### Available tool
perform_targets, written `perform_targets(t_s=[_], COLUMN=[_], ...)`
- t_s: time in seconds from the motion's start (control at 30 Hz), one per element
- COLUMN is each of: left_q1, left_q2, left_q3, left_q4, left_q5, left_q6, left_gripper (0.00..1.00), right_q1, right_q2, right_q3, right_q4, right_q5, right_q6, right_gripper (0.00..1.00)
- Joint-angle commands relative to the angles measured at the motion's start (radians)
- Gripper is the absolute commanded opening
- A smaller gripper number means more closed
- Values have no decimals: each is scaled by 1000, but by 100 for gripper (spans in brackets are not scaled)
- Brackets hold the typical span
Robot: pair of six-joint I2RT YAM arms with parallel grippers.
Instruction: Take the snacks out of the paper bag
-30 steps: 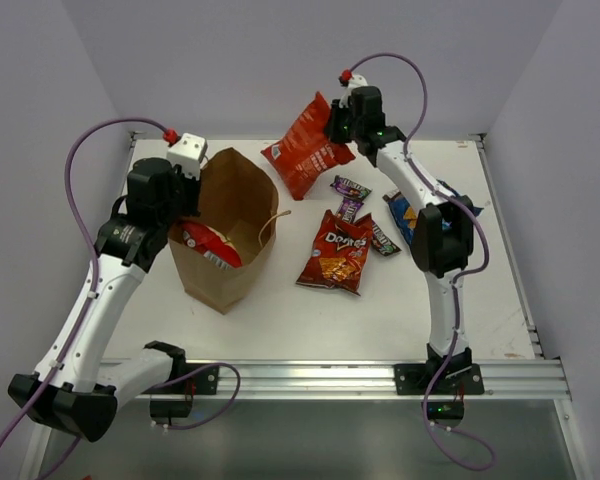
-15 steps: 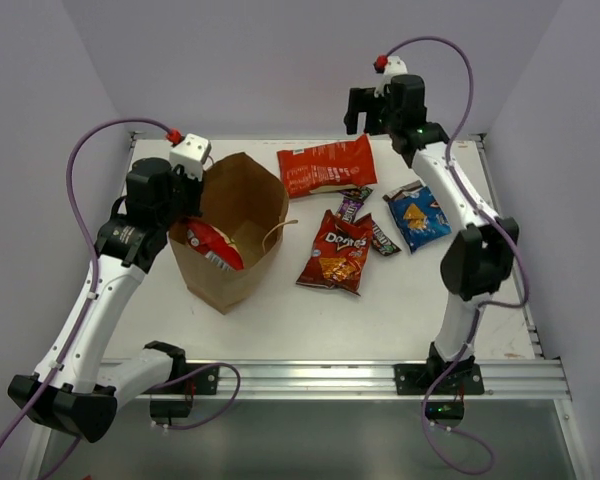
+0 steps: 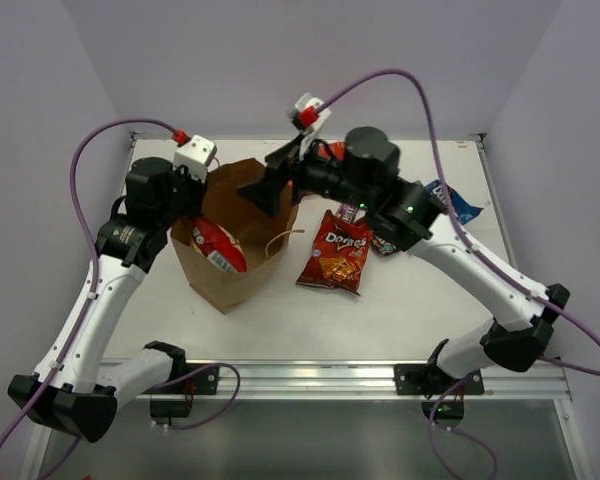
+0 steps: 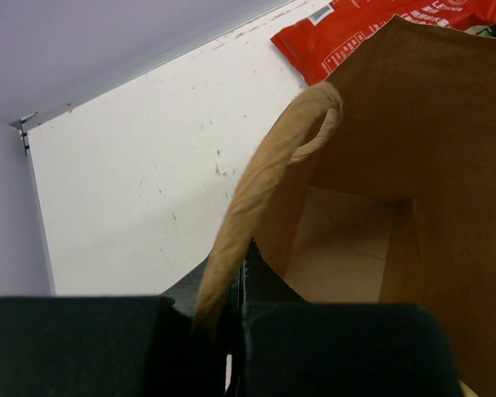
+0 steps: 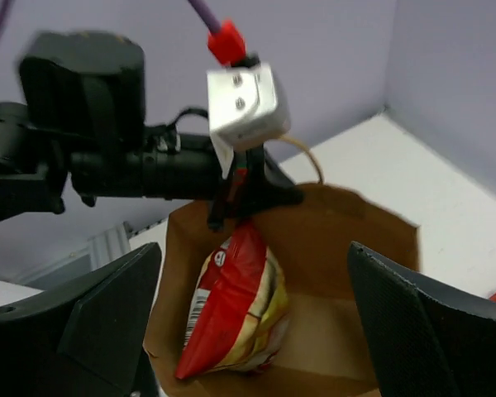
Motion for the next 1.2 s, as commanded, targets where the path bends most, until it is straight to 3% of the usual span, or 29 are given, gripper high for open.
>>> perform_targets(t_s=[0.0, 0.13, 0.53, 0.6, 0.67, 0.7, 0.8, 0.9, 1.17], left_q1=[-3, -3, -3, -3, -3, -3, -3, -3, -3], left_q2=[-22, -43, -80, -83, -88, -89, -100, -102, -72], left_q3=[16, 10, -15, -19, -23, -30, -41, -50, -30], left_q4=[88, 99, 120, 119, 119, 119, 120, 117, 96], left_q5=[14, 29, 69, 74, 75, 72, 49, -6, -162], left_q6=[29, 32, -12, -17, -20, -20, -18, -18, -47], left_gripper=[0, 0, 0, 0, 0, 0, 0, 0, 0], right_q1=[64, 147, 205, 207, 207, 207, 205, 205, 198], right_q2=[123, 204, 389, 418, 428, 429, 380, 282, 30], right_q3=[-50, -43, -69, -78, -87, -92, -116, -149, -195], right_q4=[-64, -99, -4, 12, 20, 35, 66, 83, 23], right_q5=[72, 149, 168, 191, 211, 212, 211, 220, 258], right_q6=[165, 223, 317, 323, 315, 309, 268, 214, 21], right_gripper=[98, 99, 99, 91, 76, 54, 14, 4, 1])
